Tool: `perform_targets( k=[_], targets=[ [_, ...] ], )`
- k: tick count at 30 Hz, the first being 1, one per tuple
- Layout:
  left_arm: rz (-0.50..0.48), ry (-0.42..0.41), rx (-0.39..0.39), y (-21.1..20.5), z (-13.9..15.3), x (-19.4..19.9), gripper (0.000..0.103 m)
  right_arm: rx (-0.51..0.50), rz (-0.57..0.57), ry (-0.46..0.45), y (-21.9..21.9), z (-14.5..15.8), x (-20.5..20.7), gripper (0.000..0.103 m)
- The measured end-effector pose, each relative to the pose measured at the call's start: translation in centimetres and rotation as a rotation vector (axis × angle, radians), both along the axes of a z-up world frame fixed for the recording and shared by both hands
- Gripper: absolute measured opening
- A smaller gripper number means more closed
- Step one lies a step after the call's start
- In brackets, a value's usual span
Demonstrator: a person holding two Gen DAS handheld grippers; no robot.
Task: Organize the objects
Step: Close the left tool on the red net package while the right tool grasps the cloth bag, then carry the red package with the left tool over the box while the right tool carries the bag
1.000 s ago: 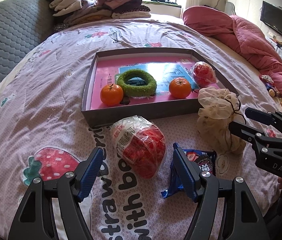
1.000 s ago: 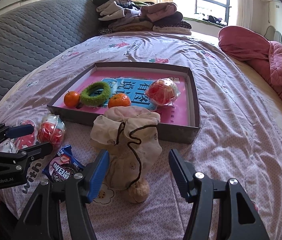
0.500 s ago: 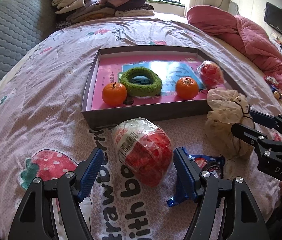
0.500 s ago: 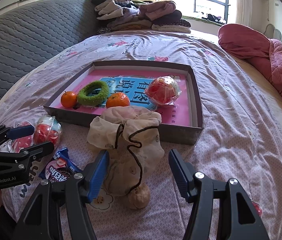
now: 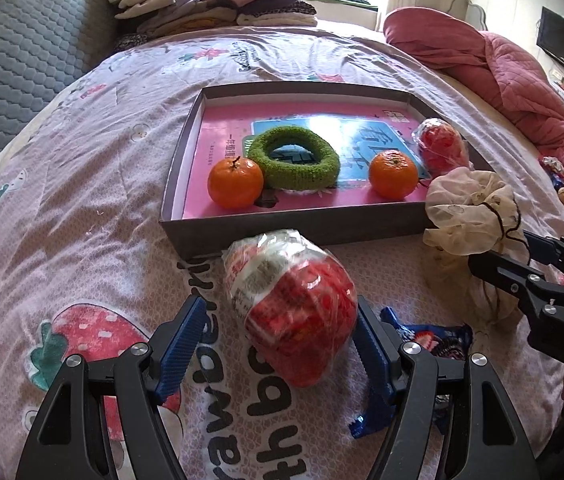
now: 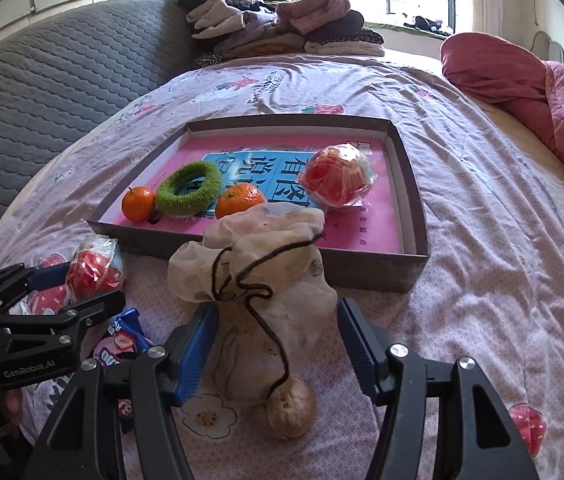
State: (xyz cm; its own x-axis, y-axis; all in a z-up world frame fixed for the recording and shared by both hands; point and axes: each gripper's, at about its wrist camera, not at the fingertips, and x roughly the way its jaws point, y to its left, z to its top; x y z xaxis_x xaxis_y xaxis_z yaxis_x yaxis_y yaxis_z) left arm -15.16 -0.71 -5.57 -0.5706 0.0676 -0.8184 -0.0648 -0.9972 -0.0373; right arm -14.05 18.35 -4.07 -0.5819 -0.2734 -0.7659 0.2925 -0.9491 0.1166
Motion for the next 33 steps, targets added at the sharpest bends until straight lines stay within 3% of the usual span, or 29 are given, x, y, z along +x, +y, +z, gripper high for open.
perform_targets(
  k=[4,9,12,17,33],
  targets=[
    [0.005,-0.001,0.014,-0.3,-0.3,-0.5,0.074,-0.002,0.003,0.007,-0.2,0.0,-0.2,0.060],
    [0.001,0.001,0.037,-0.6,-0.5,-0.9,0.073,-0.030,0.010,0.006,-0.3,0.0,-0.6,0.034],
    [-0.010,-0.001,0.053,-0.6,-0.7,-1.0,0.064,-0.039,0.015,0.002,-0.2,-0.2,-0.6,0.023],
    [-0.027,0.010,0.054,-0.5,-0.6,-1.0,0.059,-0.051,0.017,0.004,-0.1,0.0,-0.6,0.014],
    [-0.049,0.110,0.047,-0.4,1.8,-0.1,0.058,-0.104,0.013,0.072,0.6,1.9,0.2,0.011]
  ],
)
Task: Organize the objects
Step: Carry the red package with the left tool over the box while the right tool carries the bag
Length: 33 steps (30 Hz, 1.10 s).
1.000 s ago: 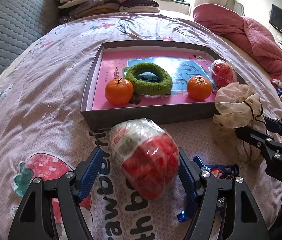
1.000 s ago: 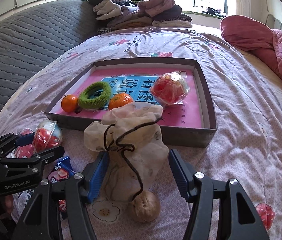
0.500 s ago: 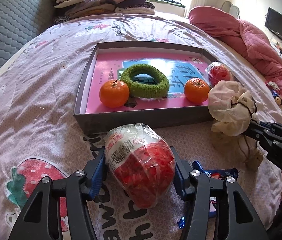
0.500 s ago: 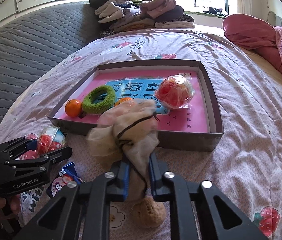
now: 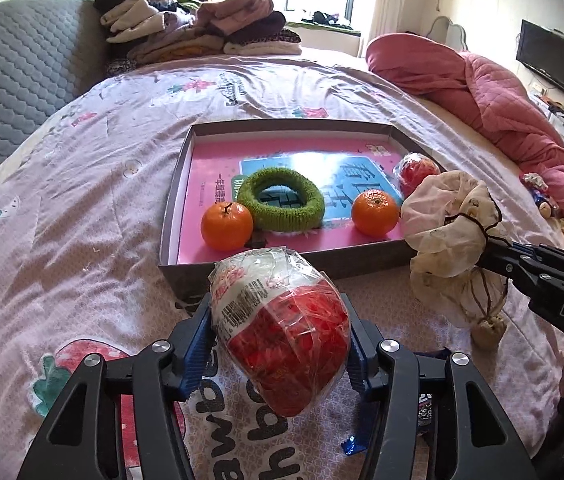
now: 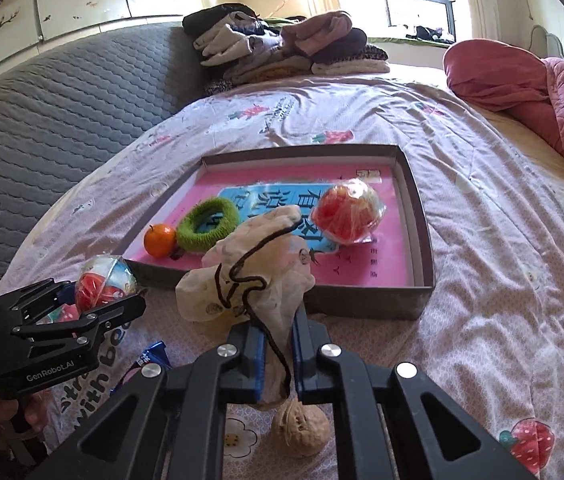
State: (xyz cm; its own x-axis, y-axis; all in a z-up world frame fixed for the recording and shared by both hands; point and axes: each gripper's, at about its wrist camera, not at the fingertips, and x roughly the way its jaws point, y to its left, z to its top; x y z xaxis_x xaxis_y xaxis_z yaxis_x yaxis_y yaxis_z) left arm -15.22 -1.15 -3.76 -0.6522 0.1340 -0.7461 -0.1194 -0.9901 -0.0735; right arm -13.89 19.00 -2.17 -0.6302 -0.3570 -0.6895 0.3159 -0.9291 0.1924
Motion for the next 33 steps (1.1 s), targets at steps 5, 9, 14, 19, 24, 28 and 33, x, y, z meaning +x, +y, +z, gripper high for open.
perform_targets(
  k=[5,9,14,19,24,28,33],
  targets=[
    [-0.006,0.022,-0.014,0.2,0.6,0.4,0.058,-0.023,0.006,0.026,0.0,0.8,0.1,0.011],
    [-0.007,0.039,-0.016,0.2,1.2,0.5,0.058,-0.031,0.009,0.044,0.0,1.3,0.3,0.011],
    [-0.002,0.052,-0.016,0.1,1.6,0.5,0.058,-0.040,0.013,0.067,-0.1,1.9,0.4,0.011],
    [-0.006,0.066,-0.020,0.2,2.1,0.2,0.058,-0.031,0.012,0.081,-0.2,2.2,0.2,0.011],
    [-0.012,0.074,-0.030,0.5,2.5,-0.2,0.058,-0.019,0.015,0.093,-0.6,2.7,-0.1,0.011],
    [-0.018,0.089,-0.035,0.9,3.1,-0.8,0.058,-0.006,0.021,0.100,-1.0,3.1,-0.7,0.011],
    [-0.025,0.101,-0.036,1.1,3.5,-1.8,0.058,-0.001,0.022,0.112,-1.1,3.7,-1.6,0.011]
  ],
)
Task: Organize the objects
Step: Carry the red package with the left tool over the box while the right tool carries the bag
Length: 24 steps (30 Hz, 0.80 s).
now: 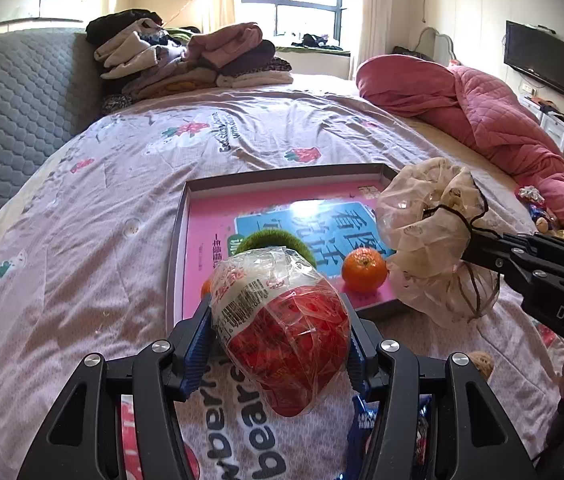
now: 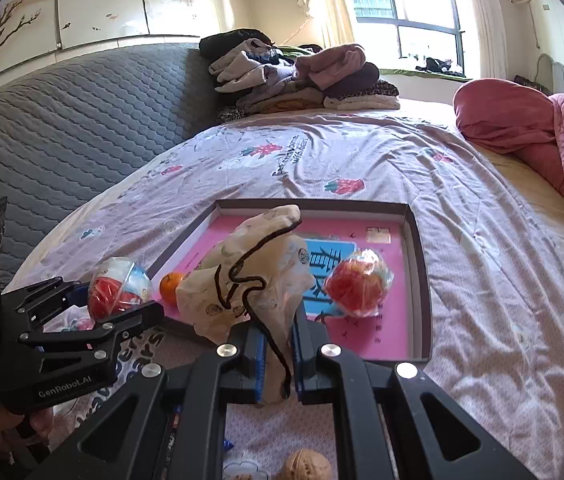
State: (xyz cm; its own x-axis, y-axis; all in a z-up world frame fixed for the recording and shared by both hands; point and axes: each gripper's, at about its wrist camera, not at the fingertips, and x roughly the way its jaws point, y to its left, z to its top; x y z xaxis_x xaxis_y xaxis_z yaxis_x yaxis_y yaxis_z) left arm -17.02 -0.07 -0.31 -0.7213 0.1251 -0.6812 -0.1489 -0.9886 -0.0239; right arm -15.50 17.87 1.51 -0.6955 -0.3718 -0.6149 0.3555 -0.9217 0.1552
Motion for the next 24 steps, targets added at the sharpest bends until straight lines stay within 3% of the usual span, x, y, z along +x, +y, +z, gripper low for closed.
perform_targets(
  k=[24],
  targets=[
    [0.013,-0.005,-0.004,0.0,0.0,-2.6,0.058,0.020,-0.016,0.037,-0.5,1.1,-3.0,0.011]
  ],
)
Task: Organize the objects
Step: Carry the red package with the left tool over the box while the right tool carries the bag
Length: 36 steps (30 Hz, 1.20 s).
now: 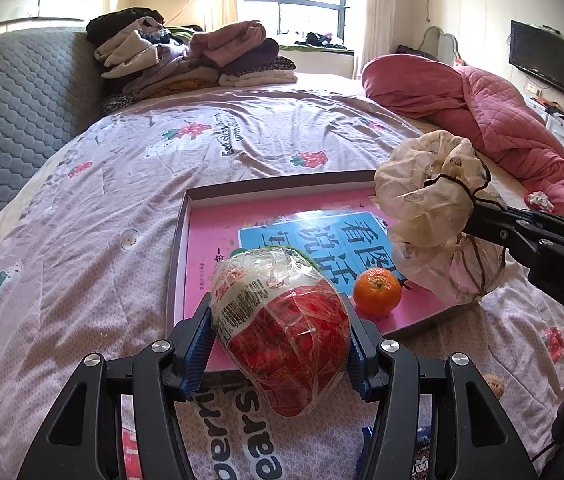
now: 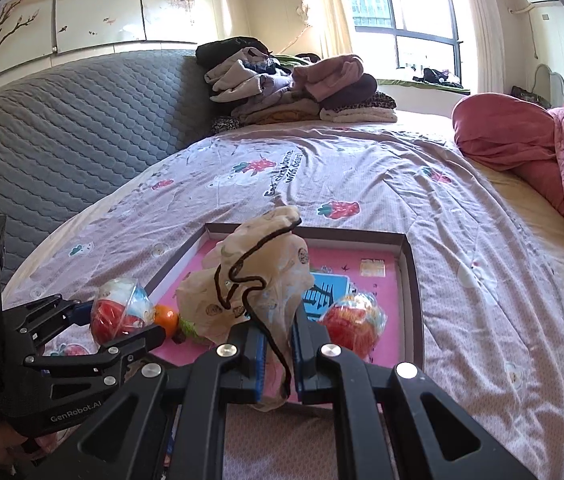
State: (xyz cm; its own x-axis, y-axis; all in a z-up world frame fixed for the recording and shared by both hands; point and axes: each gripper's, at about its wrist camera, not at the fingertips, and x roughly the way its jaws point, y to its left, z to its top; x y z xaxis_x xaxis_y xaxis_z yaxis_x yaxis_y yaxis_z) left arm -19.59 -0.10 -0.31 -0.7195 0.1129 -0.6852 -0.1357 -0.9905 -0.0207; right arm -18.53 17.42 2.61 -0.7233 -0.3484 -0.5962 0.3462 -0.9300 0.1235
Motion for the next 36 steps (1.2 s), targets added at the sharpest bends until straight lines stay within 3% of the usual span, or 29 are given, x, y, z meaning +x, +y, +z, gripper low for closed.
perform_targets(
  k=[16,36],
  targets=[
    [0.006,0.021,0.009,-0.3,0.3,-3.4,0.058,0.019,-0.021,-0.015,0.1,-0.9,-2.6,0.011],
    [0.019,-0.007,-0.004,0.0,-1.5,-8.3,0.058,0.035,-0.076,-0.006,1.2,-1.6,-7.8,0.011]
  ],
)
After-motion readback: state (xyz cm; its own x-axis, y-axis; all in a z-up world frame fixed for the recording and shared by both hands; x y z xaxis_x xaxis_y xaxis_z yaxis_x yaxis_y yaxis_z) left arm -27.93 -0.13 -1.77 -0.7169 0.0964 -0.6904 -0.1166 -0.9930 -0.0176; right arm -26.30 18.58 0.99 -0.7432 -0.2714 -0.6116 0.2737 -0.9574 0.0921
